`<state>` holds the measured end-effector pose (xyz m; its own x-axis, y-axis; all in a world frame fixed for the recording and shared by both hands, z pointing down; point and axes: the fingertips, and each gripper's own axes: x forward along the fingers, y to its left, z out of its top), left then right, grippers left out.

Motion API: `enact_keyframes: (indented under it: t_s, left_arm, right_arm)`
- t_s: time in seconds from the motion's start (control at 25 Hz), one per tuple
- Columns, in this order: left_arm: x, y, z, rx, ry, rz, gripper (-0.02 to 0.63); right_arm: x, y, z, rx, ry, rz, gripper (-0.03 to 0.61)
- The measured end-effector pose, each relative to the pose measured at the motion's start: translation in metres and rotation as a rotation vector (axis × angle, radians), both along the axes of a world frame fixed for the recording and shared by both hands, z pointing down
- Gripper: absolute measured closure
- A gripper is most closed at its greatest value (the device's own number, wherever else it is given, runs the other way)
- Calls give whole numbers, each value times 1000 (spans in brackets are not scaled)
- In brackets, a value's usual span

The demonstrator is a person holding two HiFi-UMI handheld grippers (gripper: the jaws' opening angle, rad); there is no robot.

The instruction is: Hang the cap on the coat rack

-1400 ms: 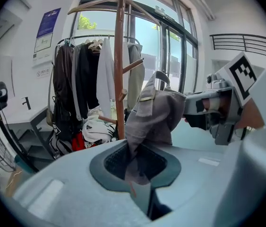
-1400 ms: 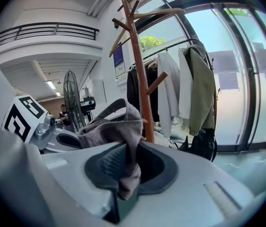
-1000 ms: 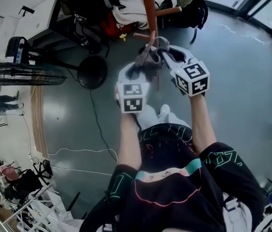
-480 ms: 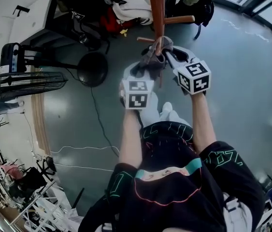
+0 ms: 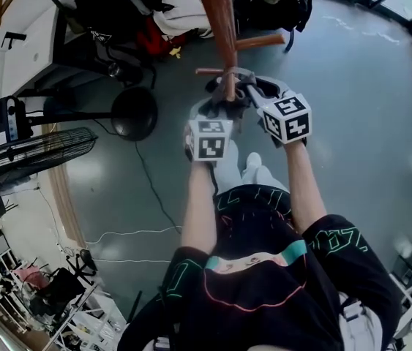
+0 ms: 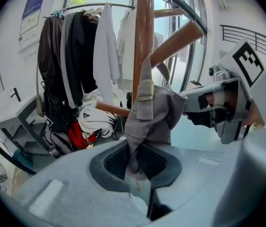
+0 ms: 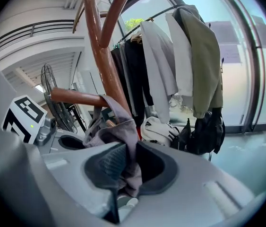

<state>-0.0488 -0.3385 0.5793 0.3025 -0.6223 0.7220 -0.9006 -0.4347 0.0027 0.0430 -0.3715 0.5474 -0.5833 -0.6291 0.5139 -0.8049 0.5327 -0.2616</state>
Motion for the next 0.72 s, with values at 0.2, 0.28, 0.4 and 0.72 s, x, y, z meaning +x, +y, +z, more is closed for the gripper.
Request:
enact_keyframes:
  t_s: [0.2,0.28,0.4,0.72]
  left_arm:
    - [11,-9,8,28,19,-13,563]
    - [10,-8,8,42,31,-25,547]
    - [5,-6,5,54,57,-39,487]
    - [-14,7,-26,150,44,-130,544]
  right_arm:
    - [-2,1,9,8,57,-18,518]
    - [-1,2,9,13,78,-16,516]
    - [1,4,7,15,105,-23,486]
    - [18,18,-16,70,109,-18,468]
